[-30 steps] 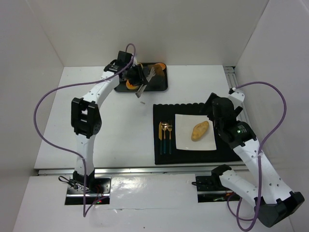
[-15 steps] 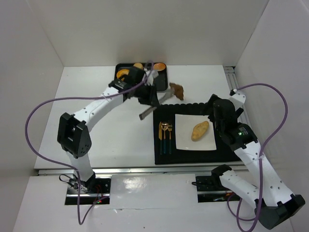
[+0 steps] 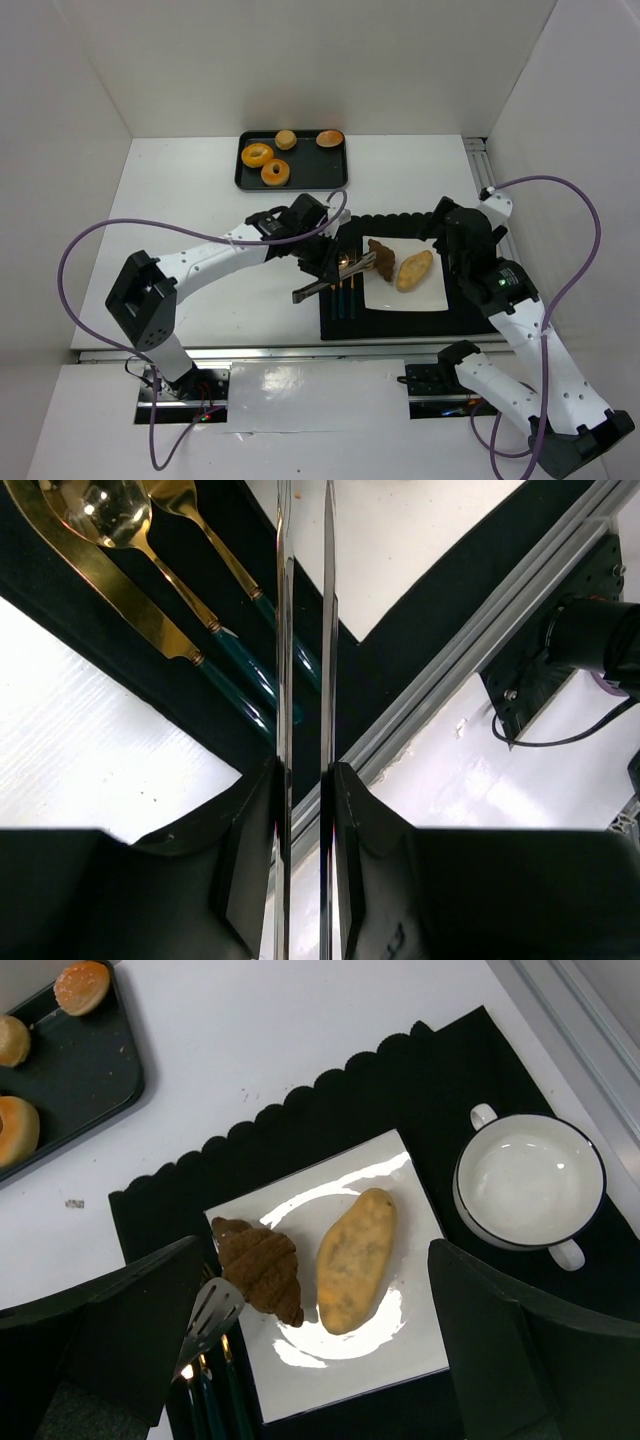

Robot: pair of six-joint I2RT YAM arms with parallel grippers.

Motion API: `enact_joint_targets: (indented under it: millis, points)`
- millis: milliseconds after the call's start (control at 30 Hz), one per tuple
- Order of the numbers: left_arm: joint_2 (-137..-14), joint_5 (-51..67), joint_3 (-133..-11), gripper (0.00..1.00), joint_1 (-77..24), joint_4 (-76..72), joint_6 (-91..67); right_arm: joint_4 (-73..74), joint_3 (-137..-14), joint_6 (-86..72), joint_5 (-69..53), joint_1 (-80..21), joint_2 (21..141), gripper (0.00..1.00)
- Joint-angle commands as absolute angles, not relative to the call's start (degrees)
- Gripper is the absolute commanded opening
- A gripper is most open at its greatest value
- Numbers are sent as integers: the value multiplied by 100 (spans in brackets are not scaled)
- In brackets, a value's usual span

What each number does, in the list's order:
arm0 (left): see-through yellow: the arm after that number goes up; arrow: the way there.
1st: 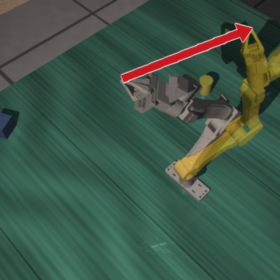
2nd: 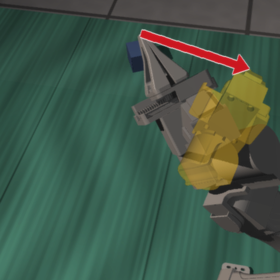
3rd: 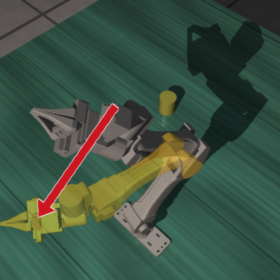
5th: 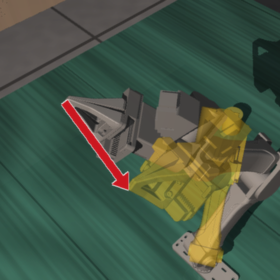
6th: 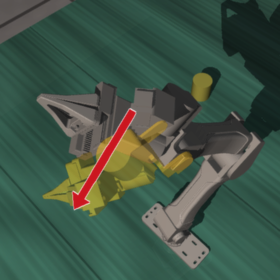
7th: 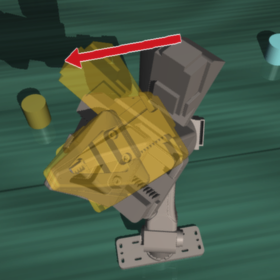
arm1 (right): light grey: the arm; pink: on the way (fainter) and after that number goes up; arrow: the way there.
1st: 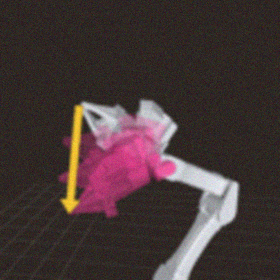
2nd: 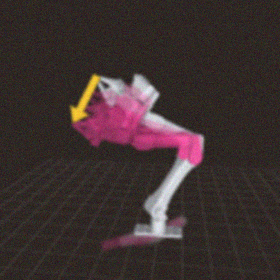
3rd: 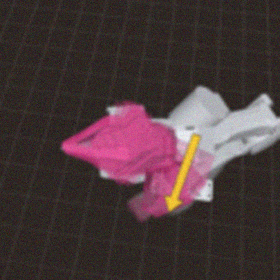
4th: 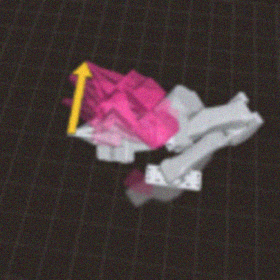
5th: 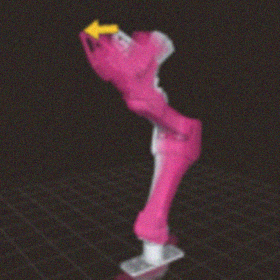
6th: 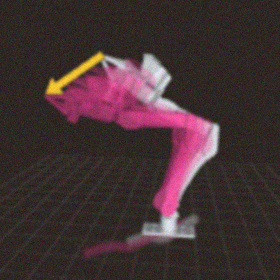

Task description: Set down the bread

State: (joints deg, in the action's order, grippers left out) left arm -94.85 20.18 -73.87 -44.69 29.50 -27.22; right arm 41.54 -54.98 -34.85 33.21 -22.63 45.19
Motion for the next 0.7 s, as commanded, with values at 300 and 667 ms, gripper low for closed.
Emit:
enact_joint_targets:
  millis: [300, 667]
  points:
    - [-8877, 1582, -7664, 66, -4641, 3216, -2619, 4236, -5766, -3489, 3243, -2303, 4421, 100]
    - [-8710, 1187, -8077, 64, -4641, 3516, -2619, 4289, -5766, -3489, 3243, -2303, 4368, 100]
